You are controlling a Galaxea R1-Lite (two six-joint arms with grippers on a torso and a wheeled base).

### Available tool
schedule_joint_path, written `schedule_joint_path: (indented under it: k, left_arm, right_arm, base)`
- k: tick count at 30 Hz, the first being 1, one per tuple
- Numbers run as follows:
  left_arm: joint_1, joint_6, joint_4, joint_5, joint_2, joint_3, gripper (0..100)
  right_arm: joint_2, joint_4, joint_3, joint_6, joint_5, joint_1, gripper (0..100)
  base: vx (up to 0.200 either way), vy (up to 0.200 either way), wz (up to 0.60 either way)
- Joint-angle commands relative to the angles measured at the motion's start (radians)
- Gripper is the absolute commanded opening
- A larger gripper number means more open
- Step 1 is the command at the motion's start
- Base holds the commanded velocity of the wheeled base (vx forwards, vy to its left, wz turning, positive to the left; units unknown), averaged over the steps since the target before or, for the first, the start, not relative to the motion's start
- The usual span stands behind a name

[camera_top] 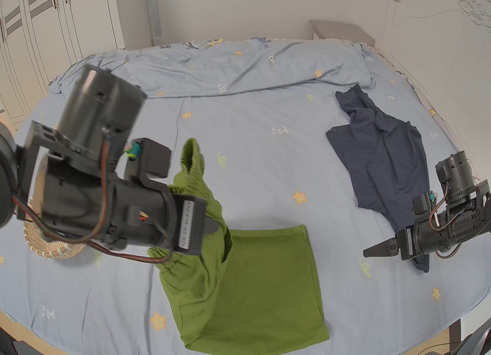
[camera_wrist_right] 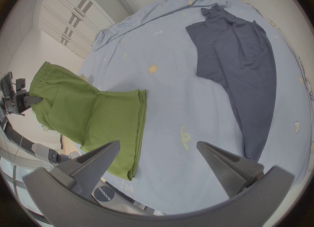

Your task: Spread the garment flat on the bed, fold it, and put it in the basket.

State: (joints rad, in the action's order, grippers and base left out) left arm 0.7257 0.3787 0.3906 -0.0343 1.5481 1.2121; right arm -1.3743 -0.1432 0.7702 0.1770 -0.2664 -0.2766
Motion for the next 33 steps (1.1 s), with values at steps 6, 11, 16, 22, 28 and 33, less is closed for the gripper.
schedule_joint_path:
  k: [6,11,16,22,28,33]
  left_arm:
    - [0.144,0.048,-0.039,0.074,0.168,0.023,0]
    - [0.176,0.054,-0.121,0.091,0.211,0.007,0]
    - [0.199,0.057,-0.156,0.094,0.245,-0.002,0]
    - [0.222,0.078,-0.199,0.108,0.302,-0.003,0]
    - [0.261,0.081,-0.202,0.129,0.360,-0.002,0]
    - [0.268,0.095,-0.237,0.129,0.380,-0.002,100]
  right_arm:
    - [-0.005,0.002,-0.005,-0.001,0.003,0.000,100]
    - [-0.006,0.002,-0.006,-0.001,0.003,-0.001,100]
    - [-0.006,0.002,-0.006,-0.001,0.004,0.000,100]
    - [-0.006,0.002,-0.006,-0.001,0.004,-0.001,100]
    - [-0.006,0.002,-0.008,-0.001,0.004,0.000,100]
    - [-0.008,0.002,-0.008,-0.001,0.004,0.000,100]
  base:
    - [0.000,0.000,0.00]
    - [0.000,0.000,0.00]
    - [0.000,0.000,0.00]
    - [0.000,0.000,0.00]
    - [0.000,0.000,0.00]
    - [0.000,0.000,0.00]
